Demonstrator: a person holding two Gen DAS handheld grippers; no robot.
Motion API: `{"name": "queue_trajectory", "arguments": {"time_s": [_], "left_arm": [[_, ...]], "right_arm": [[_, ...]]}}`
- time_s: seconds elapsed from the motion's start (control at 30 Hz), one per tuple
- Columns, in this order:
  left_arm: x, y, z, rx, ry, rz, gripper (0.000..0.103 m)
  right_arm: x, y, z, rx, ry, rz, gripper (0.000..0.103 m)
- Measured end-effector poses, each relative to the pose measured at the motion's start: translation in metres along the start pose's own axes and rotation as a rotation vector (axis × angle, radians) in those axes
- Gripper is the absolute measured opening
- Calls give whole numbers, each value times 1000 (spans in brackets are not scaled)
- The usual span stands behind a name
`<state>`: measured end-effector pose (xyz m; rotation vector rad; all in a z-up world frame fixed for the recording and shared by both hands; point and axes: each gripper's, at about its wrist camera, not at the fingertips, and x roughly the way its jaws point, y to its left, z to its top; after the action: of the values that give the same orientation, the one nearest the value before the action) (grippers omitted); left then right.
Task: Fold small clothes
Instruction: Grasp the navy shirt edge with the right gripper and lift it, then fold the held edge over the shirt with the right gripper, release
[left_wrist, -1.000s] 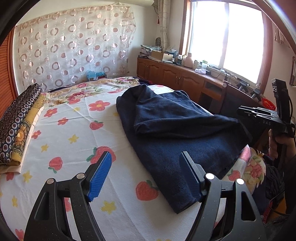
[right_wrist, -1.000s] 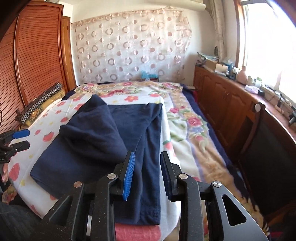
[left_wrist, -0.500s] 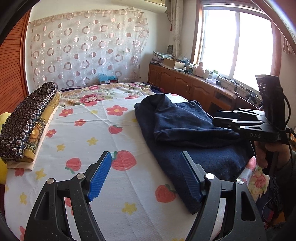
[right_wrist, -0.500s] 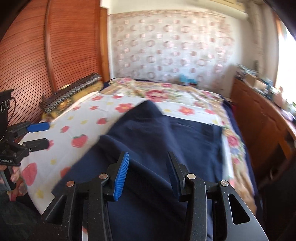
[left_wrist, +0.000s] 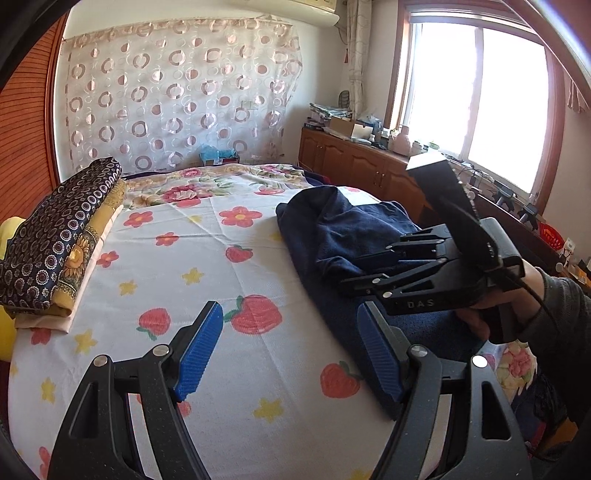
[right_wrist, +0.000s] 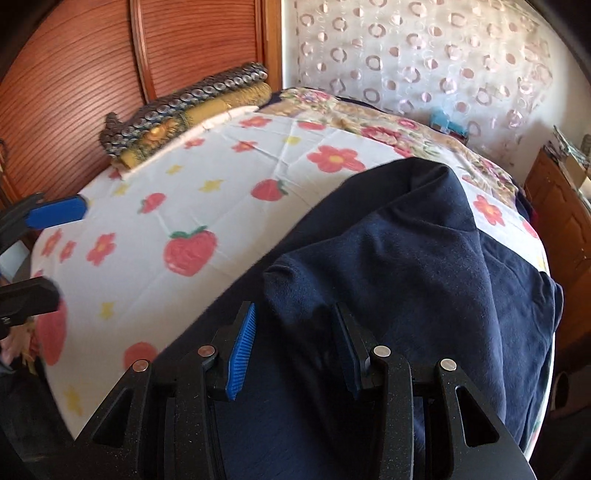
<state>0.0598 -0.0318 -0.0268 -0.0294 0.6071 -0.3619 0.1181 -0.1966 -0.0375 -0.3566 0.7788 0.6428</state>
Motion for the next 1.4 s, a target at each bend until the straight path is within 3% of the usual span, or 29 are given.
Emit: {"name": "queue_trajectory", "arguments": {"time_s": [0.1, 0.2, 0.27, 0.43, 0.63, 0.87, 0.97, 1.0, 1.03, 1.23, 1.4], "left_arm": [[0, 0, 0, 0, 1, -1, 76], [0, 1, -2, 4, 4, -2, 76], [-2, 1, -3, 6, 5, -3, 76], [2, -2, -3, 7, 12, -5, 76], [4, -7, -5, 9, 15, -13, 76], [7, -12, -7, 20, 30, -20, 76], [9, -13, -8, 23, 40, -22, 76], [9, -15, -9, 26, 43, -22, 76], [9, -15, -9, 26, 44, -23, 76], [11, -19, -9, 31, 49, -31, 76], [13, -20, -10, 37, 56, -34, 76]], "right_arm": [[0, 1, 3, -2, 6, -20, 42], [1, 5, 7, -14, -11, -47, 10], [-5, 7, 7, -11, -47, -57, 7], [-50, -23, 10, 71, -197, -172, 6], [-85, -84, 16, 164, -250, -321, 6], [-68, -149, 18, 324, -187, -444, 6], [-50, -157, 21, 344, -149, -473, 6], [-45, -158, 22, 350, -127, -487, 7], [-42, -159, 23, 358, -112, -500, 15], [-47, -162, 43, 403, -135, -473, 29], [-38, -172, 29, 426, -89, -389, 29]]}}
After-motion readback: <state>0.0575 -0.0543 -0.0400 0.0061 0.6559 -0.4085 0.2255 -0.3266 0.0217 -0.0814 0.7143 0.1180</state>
